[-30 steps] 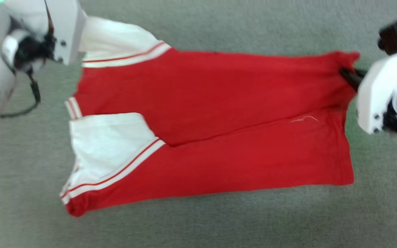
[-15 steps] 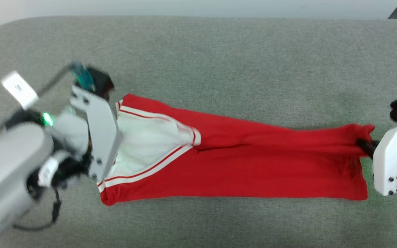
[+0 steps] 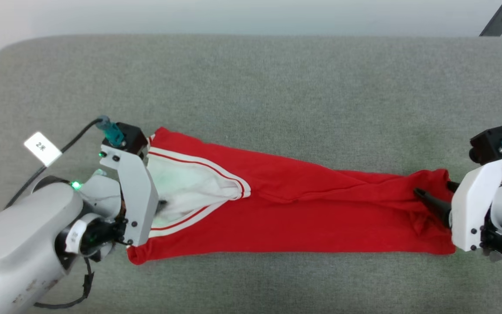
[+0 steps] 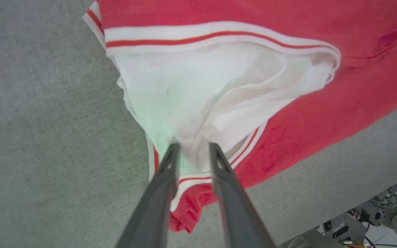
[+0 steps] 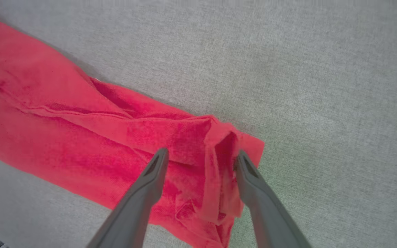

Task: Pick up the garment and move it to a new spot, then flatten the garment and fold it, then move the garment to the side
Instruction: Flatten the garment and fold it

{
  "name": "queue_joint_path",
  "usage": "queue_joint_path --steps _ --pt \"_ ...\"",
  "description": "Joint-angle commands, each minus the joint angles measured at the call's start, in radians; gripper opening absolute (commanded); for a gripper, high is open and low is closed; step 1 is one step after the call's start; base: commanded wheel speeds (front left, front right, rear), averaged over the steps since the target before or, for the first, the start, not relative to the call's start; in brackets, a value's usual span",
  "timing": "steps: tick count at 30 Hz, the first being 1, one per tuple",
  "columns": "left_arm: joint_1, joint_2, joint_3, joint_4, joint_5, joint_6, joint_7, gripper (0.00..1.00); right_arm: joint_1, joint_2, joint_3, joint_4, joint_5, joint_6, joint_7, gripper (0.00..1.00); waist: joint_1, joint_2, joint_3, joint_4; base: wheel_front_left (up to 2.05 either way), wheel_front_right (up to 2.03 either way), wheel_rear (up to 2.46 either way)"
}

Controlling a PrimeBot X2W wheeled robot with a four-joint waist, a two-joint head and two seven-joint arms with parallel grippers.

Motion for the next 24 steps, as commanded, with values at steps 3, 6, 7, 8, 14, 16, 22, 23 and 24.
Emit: queue_joint_path --steps 3,6,7,8,14,16,22,23,24 --pt "0.023 0.007 0.012 -0.003 0.001 -0.007 -0.031 1.00 0.022 -0.005 -0.028 -0.009 0.019 -0.002 0.002 1.00 0.0000 0.0000 -0.038 0.006 0.00 0.00 0.00" --pt "0.051 0.016 0.022 -0.021 -0.004 -0.012 -0.079 1.00 0.053 0.001 -0.065 -0.015 0.030 -0.002 0.001 1.00 0.0000 0.0000 -0.072 0.014 0.00 0.00 0.00" --pt "0.063 0.019 0.028 -0.029 -0.005 -0.011 -0.101 1.00 0.066 0.002 -0.078 -0.016 0.030 -0.002 0.001 1.00 0.0000 0.0000 -0.084 0.017 0.00 0.00 0.00" --pt "0.074 0.025 0.032 -0.035 0.001 -0.009 -0.125 1.00 0.081 0.005 -0.090 -0.017 0.030 -0.002 0.002 1.00 0.0000 0.0000 -0.096 0.020 0.00 0.00 0.00" --pt "0.168 0.059 0.056 -0.082 0.034 0.005 -0.300 1.00 0.177 0.035 -0.176 -0.021 0.023 -0.002 0.006 1.00 0.0000 0.0000 -0.158 0.043 0.00 0.00 0.00" --pt "0.204 0.071 0.071 -0.094 0.041 0.017 -0.372 1.00 0.199 0.049 -0.206 -0.015 0.008 -0.002 0.004 1.00 0.0000 0.0000 -0.169 0.049 0.00 0.00 0.00" --pt "0.303 0.102 0.112 -0.118 0.076 0.057 -0.590 1.00 0.218 0.084 -0.273 0.030 -0.048 -0.001 0.003 1.00 0.0000 0.0000 -0.180 0.076 0.00 0.00 0.00" --pt "0.319 0.103 0.122 -0.119 0.075 0.064 -0.626 1.00 0.212 0.088 -0.280 0.041 -0.057 -0.001 0.008 1.00 0.0000 0.0000 -0.178 0.081 0.00 0.00 0.00" --pt "0.336 0.100 0.132 -0.117 0.069 0.073 -0.658 1.00 0.203 0.096 -0.288 0.054 -0.060 -0.001 0.010 1.00 0.0000 0.0000 -0.175 0.086 0.00 0.00 0.00"
